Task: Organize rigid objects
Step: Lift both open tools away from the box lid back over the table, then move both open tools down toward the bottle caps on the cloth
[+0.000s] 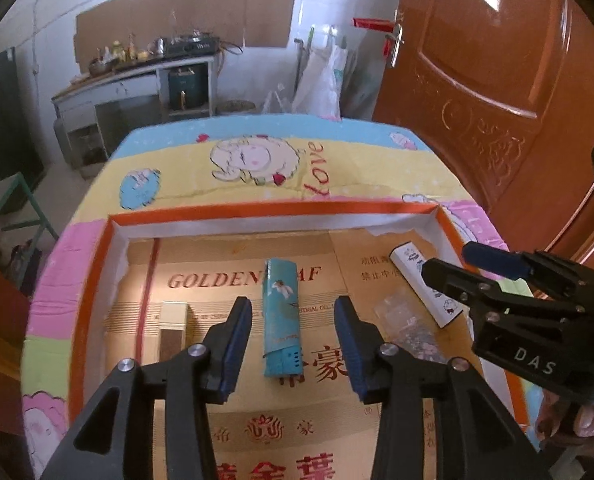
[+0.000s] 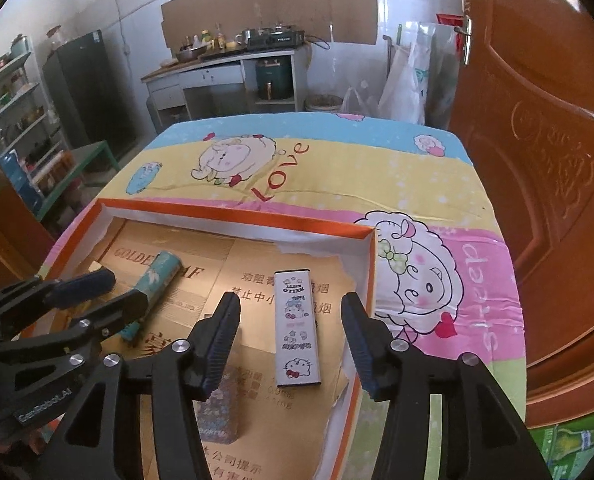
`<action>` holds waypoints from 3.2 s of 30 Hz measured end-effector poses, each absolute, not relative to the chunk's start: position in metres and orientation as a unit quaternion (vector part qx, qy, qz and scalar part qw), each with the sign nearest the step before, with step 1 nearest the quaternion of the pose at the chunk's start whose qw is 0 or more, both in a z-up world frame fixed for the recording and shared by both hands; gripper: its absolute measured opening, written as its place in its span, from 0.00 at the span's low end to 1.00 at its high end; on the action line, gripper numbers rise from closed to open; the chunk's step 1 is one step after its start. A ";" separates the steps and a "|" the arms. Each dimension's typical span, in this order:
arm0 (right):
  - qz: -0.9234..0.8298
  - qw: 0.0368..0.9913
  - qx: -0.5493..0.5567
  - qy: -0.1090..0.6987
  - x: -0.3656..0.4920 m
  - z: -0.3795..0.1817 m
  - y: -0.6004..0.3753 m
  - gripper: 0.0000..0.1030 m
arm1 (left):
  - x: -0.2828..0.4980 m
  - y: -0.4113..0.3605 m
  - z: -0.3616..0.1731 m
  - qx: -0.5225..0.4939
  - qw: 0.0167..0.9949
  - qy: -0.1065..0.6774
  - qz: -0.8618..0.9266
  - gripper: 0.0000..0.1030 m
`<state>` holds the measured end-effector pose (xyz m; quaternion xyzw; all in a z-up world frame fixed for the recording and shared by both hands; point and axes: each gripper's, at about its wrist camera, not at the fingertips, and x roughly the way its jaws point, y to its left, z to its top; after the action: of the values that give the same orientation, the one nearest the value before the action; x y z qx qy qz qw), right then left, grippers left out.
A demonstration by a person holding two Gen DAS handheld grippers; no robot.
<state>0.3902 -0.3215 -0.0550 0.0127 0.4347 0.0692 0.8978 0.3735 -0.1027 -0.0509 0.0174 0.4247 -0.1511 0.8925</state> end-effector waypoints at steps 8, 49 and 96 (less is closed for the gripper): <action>0.070 0.903 0.014 0.424 0.367 -0.040 -0.319 0.53 | 0.348 -0.090 -0.032 0.013 0.905 0.399 -0.146 0.42; 0.083 0.929 0.027 0.360 0.136 -0.005 -0.264 0.53 | 0.137 -0.022 0.011 0.035 0.955 0.279 -0.091 0.42; 0.017 0.952 -0.004 0.305 0.010 -0.028 -0.212 0.53 | 0.031 0.012 -0.023 0.021 0.960 0.265 -0.087 0.42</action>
<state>0.0100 -0.2120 -0.0279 -0.0039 0.3049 0.0171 0.9522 0.0313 0.0117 -0.0232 0.0206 0.2650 -0.0866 0.9601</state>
